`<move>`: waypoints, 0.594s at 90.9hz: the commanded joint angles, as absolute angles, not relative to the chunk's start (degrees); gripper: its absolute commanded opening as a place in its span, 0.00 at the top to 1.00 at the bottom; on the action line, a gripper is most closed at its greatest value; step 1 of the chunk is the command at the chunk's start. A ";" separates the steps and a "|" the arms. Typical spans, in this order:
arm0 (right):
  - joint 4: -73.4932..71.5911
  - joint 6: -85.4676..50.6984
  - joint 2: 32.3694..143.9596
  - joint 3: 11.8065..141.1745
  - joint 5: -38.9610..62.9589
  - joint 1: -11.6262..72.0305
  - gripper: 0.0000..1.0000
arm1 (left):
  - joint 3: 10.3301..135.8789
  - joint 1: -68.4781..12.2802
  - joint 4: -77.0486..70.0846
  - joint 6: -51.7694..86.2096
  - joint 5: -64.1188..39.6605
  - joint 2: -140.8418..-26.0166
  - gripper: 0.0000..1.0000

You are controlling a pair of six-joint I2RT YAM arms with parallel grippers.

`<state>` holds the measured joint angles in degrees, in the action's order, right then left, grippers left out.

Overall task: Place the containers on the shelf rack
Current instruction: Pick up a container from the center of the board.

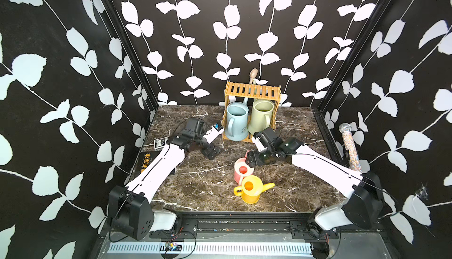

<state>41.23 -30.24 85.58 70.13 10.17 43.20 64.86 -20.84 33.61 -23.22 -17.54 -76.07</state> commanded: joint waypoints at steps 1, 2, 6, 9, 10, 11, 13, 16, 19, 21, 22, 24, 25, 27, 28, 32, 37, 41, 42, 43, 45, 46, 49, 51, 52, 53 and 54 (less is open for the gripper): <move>42.13 -29.75 86.79 70.96 10.99 44.57 0.17 | 64.23 -19.15 31.51 -21.45 -18.80 -73.45 0.02; 41.98 -29.82 86.94 70.90 10.99 44.65 0.17 | 64.24 -19.02 31.53 -21.45 -18.89 -73.38 0.02; 41.73 -29.94 87.61 70.91 10.90 44.90 0.19 | 64.33 -18.46 31.75 -21.31 -19.25 -73.11 0.02; 41.41 -30.04 88.20 70.93 10.82 45.02 0.20 | 64.26 -17.97 31.81 -21.11 -19.40 -72.93 0.02; 41.27 -30.10 88.35 70.93 10.77 45.01 0.21 | 64.21 -17.82 31.77 -21.06 -19.46 -72.89 0.02; 41.16 -30.16 88.52 70.88 10.75 45.09 0.22 | 64.14 -17.66 31.70 -20.94 -19.48 -72.83 0.02; 40.77 -30.30 88.95 70.76 10.73 45.09 0.23 | 63.98 -17.38 31.55 -20.81 -19.57 -72.72 0.02; 40.42 -30.36 89.41 70.53 10.80 45.13 0.26 | 63.72 -17.06 31.24 -20.75 -19.72 -72.70 0.02; 40.21 -30.42 89.99 70.43 10.95 45.17 0.29 | 63.64 -16.91 31.05 -20.74 -19.83 -72.69 0.02; 40.07 -30.46 90.24 70.34 10.96 45.20 0.30 | 63.70 -16.80 30.99 -20.72 -19.90 -72.64 0.01; 40.07 -30.52 90.34 70.37 10.97 45.19 0.31 | 63.76 -16.75 31.05 -20.73 -19.93 -72.58 0.01; 39.90 -30.61 90.59 70.39 10.98 45.18 0.33 | 63.97 -16.65 31.25 -20.74 -20.05 -72.50 0.01; 39.86 -30.78 90.69 70.40 10.98 45.22 0.33 | 64.11 -16.54 31.40 -20.74 -20.09 -72.51 0.02; 39.58 -30.96 90.83 70.36 11.10 45.25 0.35 | 64.32 -16.40 31.58 -20.74 -20.23 -72.47 0.02; 39.44 -31.04 90.86 70.29 11.13 45.26 0.35 | 64.42 -16.33 31.65 -20.70 -20.27 -72.49 0.02; 38.45 -31.30 91.00 70.04 11.39 45.33 0.39 | 64.67 -15.92 31.75 -20.51 -20.30 -72.44 0.02; 37.21 -31.64 91.21 69.70 11.19 45.43 0.43 | 64.52 -15.59 31.47 -20.47 -20.22 -72.43 0.01; 36.62 -31.92 91.23 69.76 10.63 45.44 0.46 | 64.28 -15.43 31.11 -20.47 -20.28 -72.44 0.02; 36.46 -32.09 91.23 69.77 10.50 45.44 0.47 | 64.26 -15.41 31.07 -20.48 -20.29 -72.43 0.02; 36.29 -32.30 91.23 69.78 10.35 45.44 0.47 | 64.26 -15.39 31.05 -20.48 -20.30 -72.47 0.02; 35.95 -32.66 91.19 69.78 10.12 45.44 0.48 | 64.32 -15.36 31.14 -20.48 -20.35 -72.43 0.02; 35.73 -32.86 91.21 69.78 10.03 45.44 0.49 | 64.37 -15.37 31.26 -20.48 -20.37 -72.43 0.02; 35.14 -33.61 91.97 69.80 9.76 45.44 0.51 | 64.61 -15.26 31.48 -20.56 -20.39 -72.39 0.01; 34.45 -34.04 92.67 69.81 9.60 45.44 0.53 | 64.74 -15.17 31.71 -20.56 -20.39 -72.24 0.02; 34.06 -34.38 92.87 69.80 9.59 45.44 0.54 | 64.76 -15.15 31.81 -20.57 -20.35 -72.20 0.02; 33.77 -34.64 93.02 69.84 9.63 45.44 0.54 | 64.77 -15.13 31.86 -20.52 -20.37 -72.18 0.02; 33.45 -34.85 93.14 69.81 9.65 45.44 0.55 | 64.77 -15.12 31.88 -20.50 -20.38 -72.17 0.02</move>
